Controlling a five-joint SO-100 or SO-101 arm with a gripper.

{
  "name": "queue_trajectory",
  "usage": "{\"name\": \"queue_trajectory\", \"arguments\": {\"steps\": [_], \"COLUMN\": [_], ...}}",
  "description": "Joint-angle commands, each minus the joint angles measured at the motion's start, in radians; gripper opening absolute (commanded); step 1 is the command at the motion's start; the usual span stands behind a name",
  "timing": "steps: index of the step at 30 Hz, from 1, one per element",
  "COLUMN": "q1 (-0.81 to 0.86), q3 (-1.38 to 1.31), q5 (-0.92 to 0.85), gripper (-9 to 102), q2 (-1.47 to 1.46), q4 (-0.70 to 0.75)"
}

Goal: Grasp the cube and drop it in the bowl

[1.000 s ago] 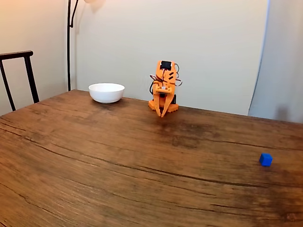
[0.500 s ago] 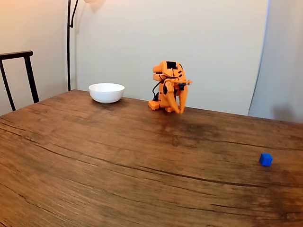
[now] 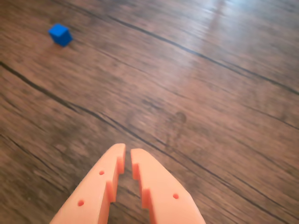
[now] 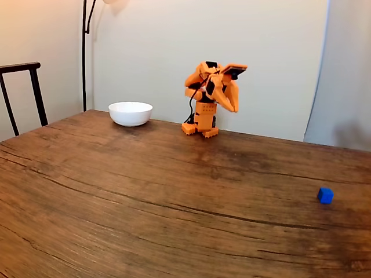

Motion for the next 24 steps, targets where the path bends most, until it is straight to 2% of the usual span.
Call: {"name": "queue_trajectory", "arguments": {"steps": [1,10,17,24], "q1": [0.000,-0.023,-0.087,-0.110], "q3": [-0.133,-0.509,-0.692,-0.770], "q5": [0.032,0.115,0.103,0.109], "gripper": [0,0,0,0], "q2": [-0.121,-0.655,-0.913,-1.112], "q4": [-0.015,-0.014,-0.023,-0.175]}}
